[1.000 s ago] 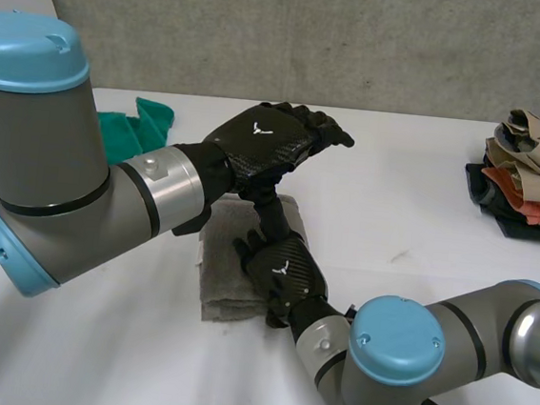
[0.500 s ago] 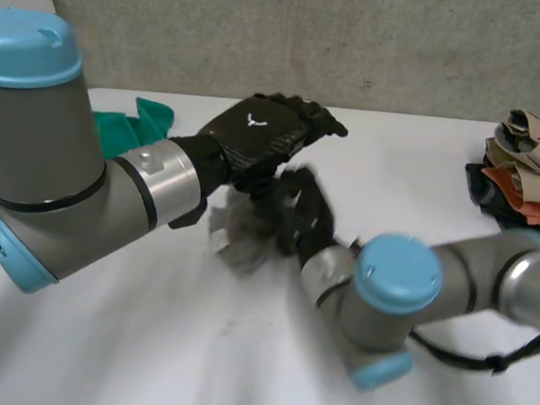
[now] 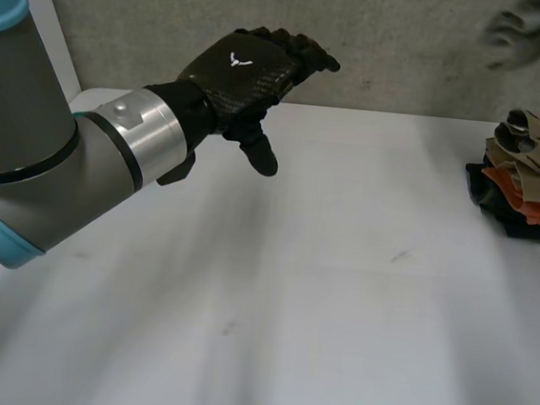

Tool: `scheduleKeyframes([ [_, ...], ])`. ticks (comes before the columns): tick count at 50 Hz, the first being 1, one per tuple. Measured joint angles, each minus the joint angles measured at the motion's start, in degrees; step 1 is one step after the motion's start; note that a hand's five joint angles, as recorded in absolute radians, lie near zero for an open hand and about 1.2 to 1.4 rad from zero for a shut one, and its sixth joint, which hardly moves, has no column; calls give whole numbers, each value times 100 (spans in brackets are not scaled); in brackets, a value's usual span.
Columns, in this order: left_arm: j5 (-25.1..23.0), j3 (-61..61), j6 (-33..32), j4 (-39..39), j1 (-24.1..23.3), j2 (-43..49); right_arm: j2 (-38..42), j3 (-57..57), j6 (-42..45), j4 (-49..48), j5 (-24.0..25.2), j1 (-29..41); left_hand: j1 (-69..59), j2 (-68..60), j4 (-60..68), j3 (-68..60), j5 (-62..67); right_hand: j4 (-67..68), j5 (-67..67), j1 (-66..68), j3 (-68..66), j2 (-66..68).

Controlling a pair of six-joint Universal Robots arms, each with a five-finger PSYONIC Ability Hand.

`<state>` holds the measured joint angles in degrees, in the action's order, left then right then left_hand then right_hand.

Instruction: Fold the laundry.

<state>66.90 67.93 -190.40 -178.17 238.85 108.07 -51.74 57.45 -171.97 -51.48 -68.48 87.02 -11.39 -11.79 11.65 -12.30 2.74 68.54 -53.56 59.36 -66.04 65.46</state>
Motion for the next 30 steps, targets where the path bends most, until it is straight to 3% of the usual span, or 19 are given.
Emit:
scheduleKeyframes([
  [14, -1, 288, -21, -2, -59, 104, 2039, -464, -1256, -387, 2435, -1915, -1, 0, 0, 0, 0, 5, -113, 0, -31, 0],
  [21, 5, 365, -29, -6, -88, 147, 2130, -157, -1319, -457, 2951, -2141, -4, 0, 1, 0, 0, 6, -231, 0, -31, 0],
  [23, 12, 385, -32, -6, -114, 163, 1875, 148, -1346, -461, 3157, -2228, -4, 0, 1, 0, 0, -1274, 800, -592, 1088, -1171],
  [26, 17, 382, -33, -6, -164, 144, 1522, 408, -1366, -376, 3158, -2248, -4, 0, 1, 0, 0, -4167, 3761, -3518, 3970, -4054],
  [30, 21, 372, -33, -6, -247, 103, 1003, 711, -1410, -57, 3025, -2261, -4, 0, 0, 0, 0, -5582, 5069, -4655, 5378, -5339],
])
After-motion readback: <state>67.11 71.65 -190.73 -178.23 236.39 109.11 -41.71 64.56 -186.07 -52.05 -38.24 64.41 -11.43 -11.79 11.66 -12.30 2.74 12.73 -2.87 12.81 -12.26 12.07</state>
